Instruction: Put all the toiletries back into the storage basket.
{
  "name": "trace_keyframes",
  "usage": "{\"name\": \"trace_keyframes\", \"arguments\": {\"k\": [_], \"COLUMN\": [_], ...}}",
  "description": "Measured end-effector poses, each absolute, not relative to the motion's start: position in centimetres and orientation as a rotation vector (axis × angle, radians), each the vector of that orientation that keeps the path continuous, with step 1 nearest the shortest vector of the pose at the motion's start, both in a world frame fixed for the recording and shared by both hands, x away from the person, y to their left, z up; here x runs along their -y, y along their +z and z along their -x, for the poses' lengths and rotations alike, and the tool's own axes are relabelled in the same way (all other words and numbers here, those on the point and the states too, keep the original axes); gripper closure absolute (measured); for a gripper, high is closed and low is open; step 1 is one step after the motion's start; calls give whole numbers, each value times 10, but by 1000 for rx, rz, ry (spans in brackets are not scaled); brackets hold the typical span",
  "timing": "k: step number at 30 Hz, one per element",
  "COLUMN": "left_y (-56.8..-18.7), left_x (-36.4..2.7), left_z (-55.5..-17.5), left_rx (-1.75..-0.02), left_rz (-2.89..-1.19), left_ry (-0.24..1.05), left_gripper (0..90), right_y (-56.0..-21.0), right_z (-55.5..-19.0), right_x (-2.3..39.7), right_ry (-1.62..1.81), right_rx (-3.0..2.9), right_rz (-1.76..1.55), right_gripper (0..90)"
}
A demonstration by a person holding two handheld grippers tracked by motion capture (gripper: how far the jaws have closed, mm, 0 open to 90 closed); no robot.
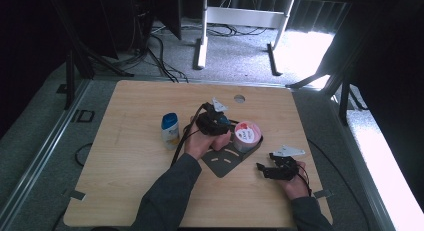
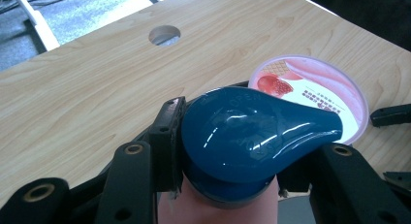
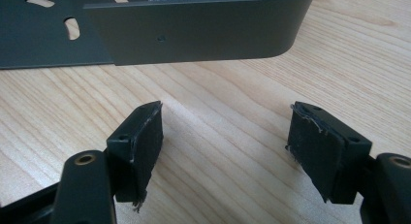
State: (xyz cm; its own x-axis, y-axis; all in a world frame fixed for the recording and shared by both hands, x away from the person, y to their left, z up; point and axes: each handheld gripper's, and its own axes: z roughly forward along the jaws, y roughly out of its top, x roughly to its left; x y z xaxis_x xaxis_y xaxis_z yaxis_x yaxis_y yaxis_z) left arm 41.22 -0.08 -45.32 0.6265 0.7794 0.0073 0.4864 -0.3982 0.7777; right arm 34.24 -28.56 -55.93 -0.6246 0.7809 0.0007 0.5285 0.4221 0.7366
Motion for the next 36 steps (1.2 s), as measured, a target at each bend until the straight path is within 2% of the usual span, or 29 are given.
{"name": "trace_keyframes", "arguments": {"k": [36], "left_y": [-457], "left_x": [13], "left_z": [-443], "left_rx": [-1036], "left_rz": [-2067], "left_ry": [487], "left_gripper": [528], "right_y": [-559], "right_z": [-343], "right_x": [287], "right_ry": [1030], "right_rx": [-2343], "right_rz": [-1119], "right_gripper": [281]}}
